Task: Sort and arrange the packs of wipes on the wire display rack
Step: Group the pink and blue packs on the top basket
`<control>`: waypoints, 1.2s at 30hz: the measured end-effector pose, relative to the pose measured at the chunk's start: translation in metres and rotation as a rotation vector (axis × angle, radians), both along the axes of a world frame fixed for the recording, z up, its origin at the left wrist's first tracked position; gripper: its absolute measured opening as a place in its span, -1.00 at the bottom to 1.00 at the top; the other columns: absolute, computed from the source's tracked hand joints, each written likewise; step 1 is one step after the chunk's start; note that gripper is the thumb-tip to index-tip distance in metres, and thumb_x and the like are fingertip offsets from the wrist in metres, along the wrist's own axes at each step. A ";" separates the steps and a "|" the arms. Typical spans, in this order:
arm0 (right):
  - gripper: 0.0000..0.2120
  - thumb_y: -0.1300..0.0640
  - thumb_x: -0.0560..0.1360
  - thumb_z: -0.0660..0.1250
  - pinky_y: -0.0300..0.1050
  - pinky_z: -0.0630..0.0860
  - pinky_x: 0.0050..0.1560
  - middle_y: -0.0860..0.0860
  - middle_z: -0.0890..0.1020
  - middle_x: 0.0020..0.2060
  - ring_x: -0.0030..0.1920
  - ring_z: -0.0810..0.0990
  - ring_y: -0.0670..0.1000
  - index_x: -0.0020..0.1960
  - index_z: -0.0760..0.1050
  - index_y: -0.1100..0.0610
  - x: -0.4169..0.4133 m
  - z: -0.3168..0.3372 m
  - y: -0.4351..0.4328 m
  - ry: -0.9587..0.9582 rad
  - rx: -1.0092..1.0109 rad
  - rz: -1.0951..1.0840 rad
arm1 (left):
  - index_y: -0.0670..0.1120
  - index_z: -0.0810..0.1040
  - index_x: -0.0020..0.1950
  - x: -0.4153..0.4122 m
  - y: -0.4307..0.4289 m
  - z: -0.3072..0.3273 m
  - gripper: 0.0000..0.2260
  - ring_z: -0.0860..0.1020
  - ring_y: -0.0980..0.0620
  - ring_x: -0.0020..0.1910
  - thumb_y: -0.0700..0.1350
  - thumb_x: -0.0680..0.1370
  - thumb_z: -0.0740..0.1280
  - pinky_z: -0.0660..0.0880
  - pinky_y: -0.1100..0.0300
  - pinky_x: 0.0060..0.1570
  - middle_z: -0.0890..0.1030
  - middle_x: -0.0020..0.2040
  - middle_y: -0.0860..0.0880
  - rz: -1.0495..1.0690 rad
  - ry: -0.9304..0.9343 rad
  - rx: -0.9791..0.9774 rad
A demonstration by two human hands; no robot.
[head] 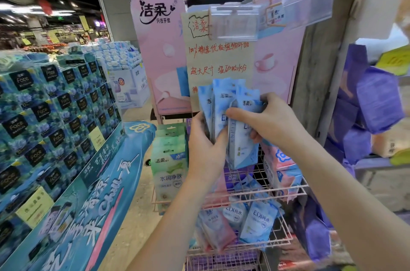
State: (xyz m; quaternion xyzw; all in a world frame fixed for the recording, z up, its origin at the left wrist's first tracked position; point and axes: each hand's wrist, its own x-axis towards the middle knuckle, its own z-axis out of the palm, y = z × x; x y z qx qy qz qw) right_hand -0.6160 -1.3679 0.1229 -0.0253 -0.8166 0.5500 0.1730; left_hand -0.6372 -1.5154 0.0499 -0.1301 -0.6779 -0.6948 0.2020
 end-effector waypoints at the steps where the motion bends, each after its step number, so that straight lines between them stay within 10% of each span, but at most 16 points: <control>1: -0.38 -0.15 0.27 0.64 -0.23 0.54 -0.46 -0.01 0.69 -0.20 -0.48 0.64 -0.11 0.15 0.44 0.08 -0.001 -0.001 0.002 -0.008 -0.016 0.015 | -0.12 0.44 0.41 0.003 0.005 -0.001 -0.62 0.64 0.05 0.27 -0.15 0.62 0.42 0.58 -0.08 0.27 0.66 0.27 -0.03 0.019 0.012 0.027; 3: -0.34 -0.14 0.25 0.65 -0.16 0.58 -0.41 0.02 0.70 -0.23 -0.45 0.65 -0.04 0.16 0.45 0.13 -0.003 -0.001 0.006 -0.030 -0.052 0.052 | -0.12 0.36 0.50 0.009 0.012 0.000 -0.52 0.55 0.03 0.39 0.03 0.64 0.34 0.50 -0.14 0.37 0.58 0.39 -0.04 0.041 0.012 0.037; 7: -0.30 -0.12 0.22 0.68 -0.19 0.58 -0.40 0.05 0.70 -0.14 -0.42 0.65 -0.06 0.16 0.42 0.14 -0.004 -0.001 0.010 -0.050 -0.044 0.083 | 0.00 0.27 0.53 0.014 0.016 -0.002 -0.64 0.49 0.46 0.28 0.02 0.74 0.16 0.45 0.34 0.26 0.52 0.33 0.25 -0.102 -0.052 -0.005; 13: -0.43 0.02 0.27 0.68 -0.06 0.71 -0.20 0.03 0.73 -0.18 -0.33 0.71 0.00 0.15 0.47 0.07 -0.001 0.004 0.015 -0.137 -0.017 0.246 | 0.06 0.10 0.60 0.013 0.012 -0.018 -0.25 0.59 0.16 0.32 -0.17 0.55 0.46 0.56 0.07 0.30 0.57 0.38 0.09 -0.212 -0.087 -0.210; 18: -0.66 0.30 0.47 0.48 -0.10 0.57 -0.30 0.05 0.74 -0.07 -0.25 0.67 0.03 0.18 0.59 0.03 -0.005 0.020 0.040 -0.187 0.068 0.490 | -0.04 0.23 0.44 0.005 0.008 -0.011 -0.35 0.64 0.28 0.06 -0.19 0.39 0.36 0.57 0.28 0.01 0.60 0.22 0.03 -0.087 -0.105 -0.137; 22: -0.52 0.36 0.48 0.46 -0.03 0.62 0.19 -0.03 0.69 0.20 0.18 0.68 -0.01 0.33 0.53 0.04 -0.017 0.026 0.055 -0.172 0.219 0.639 | -0.02 0.23 0.40 0.006 0.007 0.004 -0.43 0.60 0.40 -0.06 -0.35 0.50 0.37 0.55 0.43 -0.11 0.58 0.18 0.03 -0.144 -0.097 -0.218; 25: -0.54 0.43 0.46 0.46 -0.14 0.62 0.16 0.00 0.71 0.18 0.19 0.68 -0.02 0.31 0.51 0.17 -0.021 0.028 0.063 -0.212 0.211 0.733 | 0.01 0.18 0.45 0.001 0.009 0.012 -0.43 0.54 0.52 -0.06 -0.35 0.56 0.33 0.48 0.53 -0.15 0.53 0.14 0.14 -0.187 -0.080 -0.372; 30: -0.51 0.34 0.35 0.59 -0.31 0.61 -0.02 -0.11 0.74 0.06 0.07 0.71 -0.14 0.23 0.57 0.10 -0.030 0.021 0.070 -0.125 0.337 0.601 | 0.27 0.32 0.22 -0.008 0.011 0.022 -0.55 0.55 0.07 0.25 -0.01 0.42 0.41 0.59 0.13 0.21 0.53 0.21 0.10 -0.119 -0.147 -0.602; 33: -0.39 0.22 0.27 0.66 -0.13 0.63 0.12 -0.16 0.73 0.07 0.07 0.70 -0.16 0.25 0.53 -0.02 -0.040 0.008 0.069 -0.112 0.360 0.522 | 0.26 0.42 -0.01 -0.012 0.015 0.021 -0.59 0.60 0.31 0.01 -0.24 0.46 0.46 0.57 0.42 -0.08 0.52 0.07 0.11 -0.094 -0.104 -0.599; 36: -0.37 0.16 0.24 0.68 -0.16 0.62 0.10 -0.20 0.72 0.05 0.04 0.69 -0.21 0.23 0.52 -0.09 -0.049 -0.005 0.068 -0.119 0.442 0.496 | 0.13 0.46 0.16 -0.015 0.020 0.011 -0.54 0.63 0.13 0.12 -0.12 0.34 0.51 0.64 0.07 0.12 0.60 0.17 -0.05 -0.019 -0.149 -0.593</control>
